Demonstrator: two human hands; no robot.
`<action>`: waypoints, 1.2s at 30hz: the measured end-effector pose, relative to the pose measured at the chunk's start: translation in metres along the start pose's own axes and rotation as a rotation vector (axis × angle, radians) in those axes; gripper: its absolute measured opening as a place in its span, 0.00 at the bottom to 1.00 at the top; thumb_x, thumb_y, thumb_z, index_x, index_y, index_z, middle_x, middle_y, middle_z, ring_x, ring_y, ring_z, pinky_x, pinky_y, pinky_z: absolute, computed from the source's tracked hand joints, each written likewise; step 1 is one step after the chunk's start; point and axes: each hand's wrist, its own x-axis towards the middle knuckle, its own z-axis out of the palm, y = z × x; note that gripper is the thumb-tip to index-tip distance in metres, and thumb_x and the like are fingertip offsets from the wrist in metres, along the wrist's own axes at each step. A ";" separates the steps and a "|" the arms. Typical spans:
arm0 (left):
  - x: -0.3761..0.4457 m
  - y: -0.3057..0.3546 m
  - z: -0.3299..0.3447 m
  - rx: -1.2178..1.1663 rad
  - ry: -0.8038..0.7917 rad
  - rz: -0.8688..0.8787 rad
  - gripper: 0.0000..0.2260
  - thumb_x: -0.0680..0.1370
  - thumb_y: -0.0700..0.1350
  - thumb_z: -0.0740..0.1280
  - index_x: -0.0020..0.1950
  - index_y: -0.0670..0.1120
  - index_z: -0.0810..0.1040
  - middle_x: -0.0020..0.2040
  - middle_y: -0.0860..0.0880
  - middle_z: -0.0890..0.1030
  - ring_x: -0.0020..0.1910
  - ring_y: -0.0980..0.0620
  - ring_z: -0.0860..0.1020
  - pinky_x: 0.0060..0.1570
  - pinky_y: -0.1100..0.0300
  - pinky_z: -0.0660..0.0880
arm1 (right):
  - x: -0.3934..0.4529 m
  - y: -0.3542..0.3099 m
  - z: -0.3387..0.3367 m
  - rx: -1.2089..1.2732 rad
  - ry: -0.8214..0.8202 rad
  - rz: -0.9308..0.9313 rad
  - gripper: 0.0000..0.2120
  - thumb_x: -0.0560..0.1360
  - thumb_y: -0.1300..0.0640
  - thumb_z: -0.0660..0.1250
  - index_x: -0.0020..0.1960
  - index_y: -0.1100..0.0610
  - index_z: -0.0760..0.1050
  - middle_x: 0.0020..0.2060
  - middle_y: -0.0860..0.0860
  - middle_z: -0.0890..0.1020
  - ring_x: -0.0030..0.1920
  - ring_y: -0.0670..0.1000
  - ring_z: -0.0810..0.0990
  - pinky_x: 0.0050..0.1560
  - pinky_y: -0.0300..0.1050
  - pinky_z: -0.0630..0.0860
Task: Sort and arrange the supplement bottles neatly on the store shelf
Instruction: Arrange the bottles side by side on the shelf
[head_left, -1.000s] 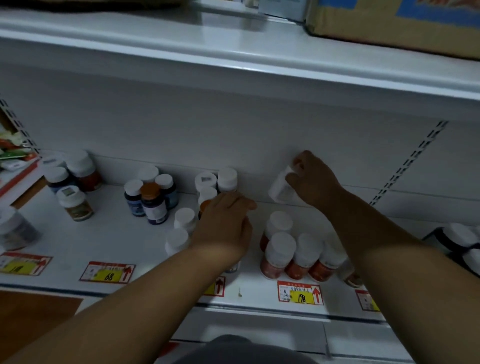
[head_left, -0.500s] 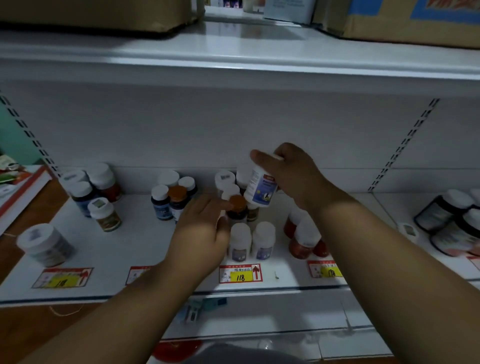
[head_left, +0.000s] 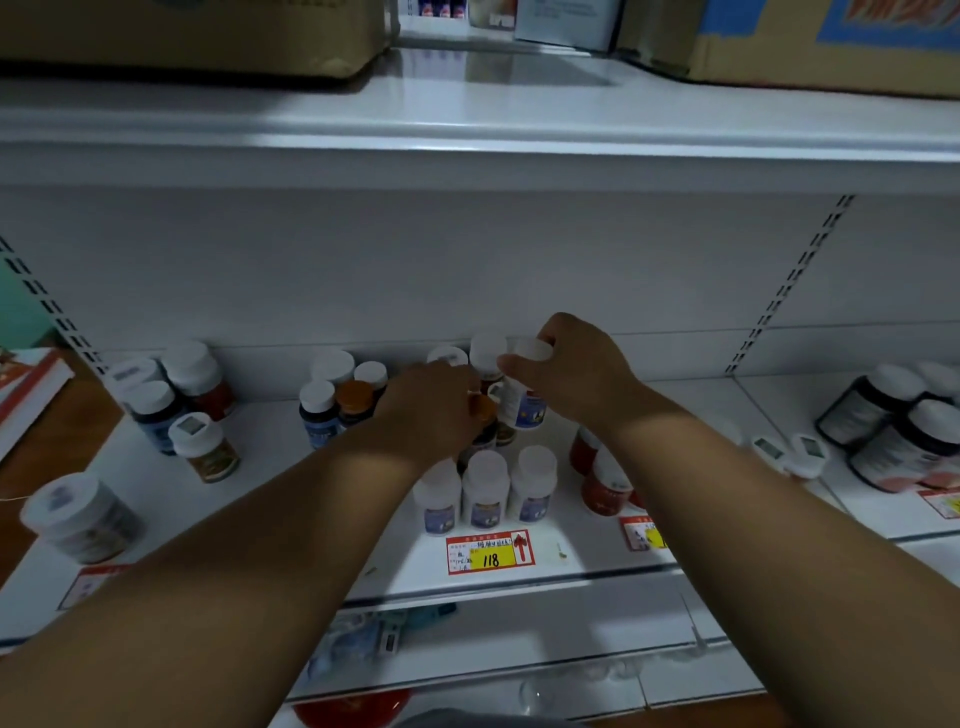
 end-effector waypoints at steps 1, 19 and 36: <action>0.002 0.002 0.001 0.027 -0.001 -0.004 0.10 0.76 0.55 0.63 0.53 0.53 0.75 0.51 0.51 0.81 0.46 0.50 0.78 0.43 0.57 0.76 | 0.001 0.000 0.000 -0.006 -0.004 0.000 0.20 0.72 0.41 0.70 0.49 0.55 0.69 0.43 0.49 0.74 0.42 0.48 0.73 0.30 0.37 0.62; 0.049 0.001 0.014 0.149 -0.035 0.063 0.17 0.76 0.55 0.66 0.59 0.47 0.74 0.53 0.45 0.77 0.51 0.45 0.76 0.46 0.55 0.69 | 0.013 0.014 0.001 -0.088 -0.120 -0.152 0.14 0.72 0.54 0.71 0.54 0.59 0.75 0.43 0.51 0.75 0.43 0.49 0.72 0.32 0.35 0.63; -0.070 0.005 0.006 -0.062 0.209 -0.012 0.16 0.78 0.47 0.61 0.61 0.41 0.78 0.57 0.42 0.78 0.55 0.40 0.76 0.54 0.52 0.71 | 0.016 -0.014 0.034 -0.252 -0.277 -0.360 0.18 0.71 0.50 0.72 0.33 0.47 0.63 0.34 0.48 0.69 0.37 0.50 0.71 0.31 0.42 0.62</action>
